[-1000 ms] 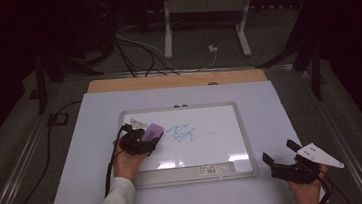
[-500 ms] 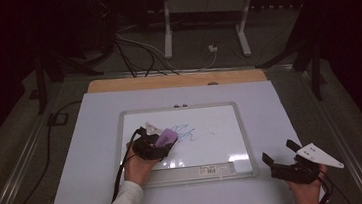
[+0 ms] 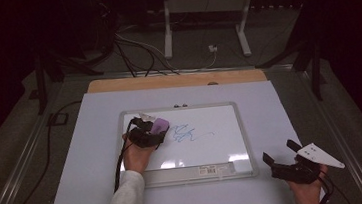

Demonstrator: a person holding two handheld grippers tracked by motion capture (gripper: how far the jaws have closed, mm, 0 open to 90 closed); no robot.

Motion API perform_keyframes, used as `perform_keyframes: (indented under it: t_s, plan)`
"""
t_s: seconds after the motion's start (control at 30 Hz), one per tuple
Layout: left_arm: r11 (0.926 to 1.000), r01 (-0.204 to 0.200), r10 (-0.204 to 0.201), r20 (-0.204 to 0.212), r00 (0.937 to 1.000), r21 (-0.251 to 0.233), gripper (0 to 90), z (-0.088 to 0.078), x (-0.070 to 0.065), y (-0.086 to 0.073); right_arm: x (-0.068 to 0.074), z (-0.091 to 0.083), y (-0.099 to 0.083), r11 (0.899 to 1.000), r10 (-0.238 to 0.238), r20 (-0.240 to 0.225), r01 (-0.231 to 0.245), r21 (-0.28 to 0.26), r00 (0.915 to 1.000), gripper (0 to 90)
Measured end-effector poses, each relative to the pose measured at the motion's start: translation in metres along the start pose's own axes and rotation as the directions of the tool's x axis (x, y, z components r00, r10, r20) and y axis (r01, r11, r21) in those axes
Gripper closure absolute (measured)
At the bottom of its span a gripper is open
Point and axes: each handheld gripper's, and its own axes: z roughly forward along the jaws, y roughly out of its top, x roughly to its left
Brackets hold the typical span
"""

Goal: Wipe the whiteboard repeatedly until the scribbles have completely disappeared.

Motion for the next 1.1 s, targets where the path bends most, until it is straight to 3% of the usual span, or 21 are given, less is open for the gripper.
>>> perform_keyframes:
  t_s: [0.13,0.33,0.4,0.47,0.67,0.83,1.1]
  plan:
    - [0.9999,-0.013,0.013,0.021,0.9997,0.0,41.9,0.002,-0.009,0.001,0.001,0.0,0.0,1.0,-0.003,-0.002,0.003,0.0,1.0,0.1]
    - [0.9978,-0.065,0.064,0.077,0.9949,0.014,41.8,0.001,-0.029,-0.001,0.001,0.0,0.0,1.0,0.0,-0.002,0.0,0.001,1.0,0.1]
    - [0.9961,-0.087,0.085,0.074,0.9936,0.016,41.8,0.0,-0.033,-0.001,0.001,0.0,0.0,1.0,-0.001,-0.003,0.001,0.001,1.0,0.1]
    - [0.997,-0.076,0.075,0.076,0.9943,0.012,41.8,0.001,-0.031,-0.001,0.001,0.0,0.0,1.0,0.0,-0.001,0.0,0.001,1.0,0.1]
    - [0.9996,-0.024,0.024,0.017,0.9996,0.016,41.9,0.003,-0.014,0.004,0.0,0.0,0.0,1.0,0.001,0.002,-0.001,-0.001,1.0,0.1]
    - [0.9994,0.03,-0.03,-0.022,0.9993,0.016,41.9,0.005,0.003,0.008,0.0,0.0,0.0,1.0,0.001,0.002,-0.001,0.0,1.0,0.1]
    - [0.9995,0.008,-0.008,-0.004,1.0,0.032,41.9,0.003,-0.005,0.007,0.0,0.0,0.0,1.0,0.0,0.002,0.0,0.0,1.0,0.1]
